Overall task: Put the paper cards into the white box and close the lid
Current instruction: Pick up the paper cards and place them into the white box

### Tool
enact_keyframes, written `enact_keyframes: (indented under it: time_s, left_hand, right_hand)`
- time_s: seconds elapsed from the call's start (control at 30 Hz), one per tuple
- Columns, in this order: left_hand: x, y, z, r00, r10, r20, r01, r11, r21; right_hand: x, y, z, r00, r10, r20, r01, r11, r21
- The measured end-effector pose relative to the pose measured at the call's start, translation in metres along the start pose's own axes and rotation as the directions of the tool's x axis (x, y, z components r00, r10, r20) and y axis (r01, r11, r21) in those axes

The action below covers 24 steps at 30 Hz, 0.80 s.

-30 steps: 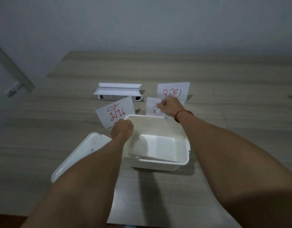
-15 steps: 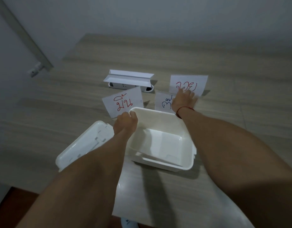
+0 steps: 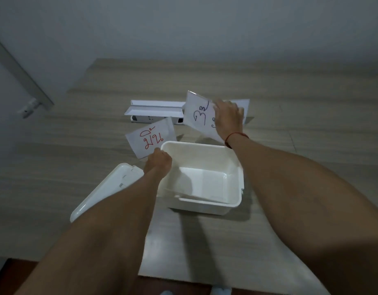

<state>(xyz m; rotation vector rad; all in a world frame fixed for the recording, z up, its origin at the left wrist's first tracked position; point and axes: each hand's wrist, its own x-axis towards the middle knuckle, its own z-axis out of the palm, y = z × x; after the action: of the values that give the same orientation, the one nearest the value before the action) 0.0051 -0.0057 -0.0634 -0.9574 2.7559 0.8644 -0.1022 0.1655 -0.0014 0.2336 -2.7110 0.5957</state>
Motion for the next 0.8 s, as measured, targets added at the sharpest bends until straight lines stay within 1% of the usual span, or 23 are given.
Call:
enact_keyframes:
  time_s: [0.03,0.1,0.2,0.33,0.43,0.5,0.6,0.7,0.73,0.77,0.8]
  left_hand:
    - [-0.002,-0.001,-0.002,1.000,0.004,0.027,-0.004,1.000,-0.012]
    - [-0.006,-0.003,-0.005,0.998,0.018,0.062,-0.017,1.000,-0.027]
    - [-0.010,-0.009,-0.008,0.992,0.077,0.098,-0.073,0.996,-0.046]
    - [-0.010,-0.016,-0.011,0.988,0.111,0.106,-0.101,0.990,-0.094]
    - [-0.012,-0.020,-0.010,0.984,0.150,0.099,-0.137,0.982,-0.127]
    - [-0.010,-0.023,-0.008,0.981,0.168,0.097,-0.152,0.976,-0.154]
    - [-0.005,-0.026,-0.004,0.979,0.173,0.105,-0.149,0.968,-0.203]
    - [-0.003,-0.026,-0.002,0.979,0.179,0.098,-0.154,0.964,-0.218]
    - [-0.003,-0.027,-0.002,0.978,0.185,0.100,-0.159,0.961,-0.224]
    - [-0.003,-0.026,-0.003,0.976,0.191,0.103,-0.164,0.960,-0.228]
    - [-0.003,-0.026,-0.003,0.976,0.189,0.110,-0.161,0.962,-0.221]
  right_hand:
    - [0.000,-0.005,-0.011,0.998,0.024,-0.050,-0.023,0.999,0.036]
    - [-0.001,-0.011,-0.030,0.991,0.085,-0.104,-0.073,0.990,0.121]
    - [-0.014,-0.015,-0.046,0.988,0.120,-0.098,-0.098,0.974,0.204]
    - [-0.045,-0.016,-0.039,0.988,0.134,0.074,-0.149,0.952,0.266]
    - [-0.075,-0.014,-0.025,0.975,0.136,0.177,-0.174,0.960,0.220]
    - [-0.094,-0.011,-0.012,0.953,0.166,0.253,-0.212,0.963,0.165]
    - [-0.112,-0.007,-0.001,0.894,0.217,0.393,-0.294,0.944,0.148]
    - [-0.119,-0.009,0.002,0.776,0.166,0.609,-0.340,0.923,0.182]
    - [-0.120,-0.011,0.002,0.743,0.146,0.653,-0.342,0.922,0.184]
    - [-0.119,-0.013,0.002,0.731,0.133,0.670,-0.337,0.923,0.184]
    - [-0.116,-0.016,0.002,0.739,0.132,0.660,-0.323,0.930,0.176]
